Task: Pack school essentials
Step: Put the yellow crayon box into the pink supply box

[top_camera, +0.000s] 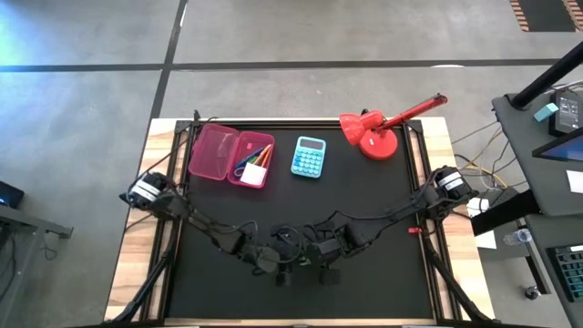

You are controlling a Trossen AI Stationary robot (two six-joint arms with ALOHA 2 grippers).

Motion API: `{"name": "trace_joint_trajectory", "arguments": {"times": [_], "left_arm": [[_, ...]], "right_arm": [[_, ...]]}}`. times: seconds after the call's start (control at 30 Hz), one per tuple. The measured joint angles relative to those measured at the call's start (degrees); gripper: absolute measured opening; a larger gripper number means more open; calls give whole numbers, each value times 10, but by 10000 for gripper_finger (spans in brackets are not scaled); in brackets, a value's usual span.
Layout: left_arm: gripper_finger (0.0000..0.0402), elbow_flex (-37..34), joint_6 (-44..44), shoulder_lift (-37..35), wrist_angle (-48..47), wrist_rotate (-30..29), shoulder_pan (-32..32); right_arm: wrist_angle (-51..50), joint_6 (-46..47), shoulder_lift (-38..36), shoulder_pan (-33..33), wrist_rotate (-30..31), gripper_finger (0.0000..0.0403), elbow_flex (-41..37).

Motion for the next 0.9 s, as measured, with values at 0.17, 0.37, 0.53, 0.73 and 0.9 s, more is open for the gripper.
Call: {"name": "trace_joint_trajectory", "arguments": {"times": [0.17,0.37,0.53,0.73,0.9], "left_arm": [[164,1,-4,14,23,3,2],[164,0,-11,16,21,8,3],[157,0,-11,16,23,19,5],[96,0,-11,16,23,42,5],[53,0,-10,16,23,49,8]], "right_arm": [[0,0,0,0,13,115,0],[15,0,0,0,13,115,0],[14,17,0,1,13,117,0],[13,31,0,2,9,128,0],[13,71,0,0,9,145,0]]}}
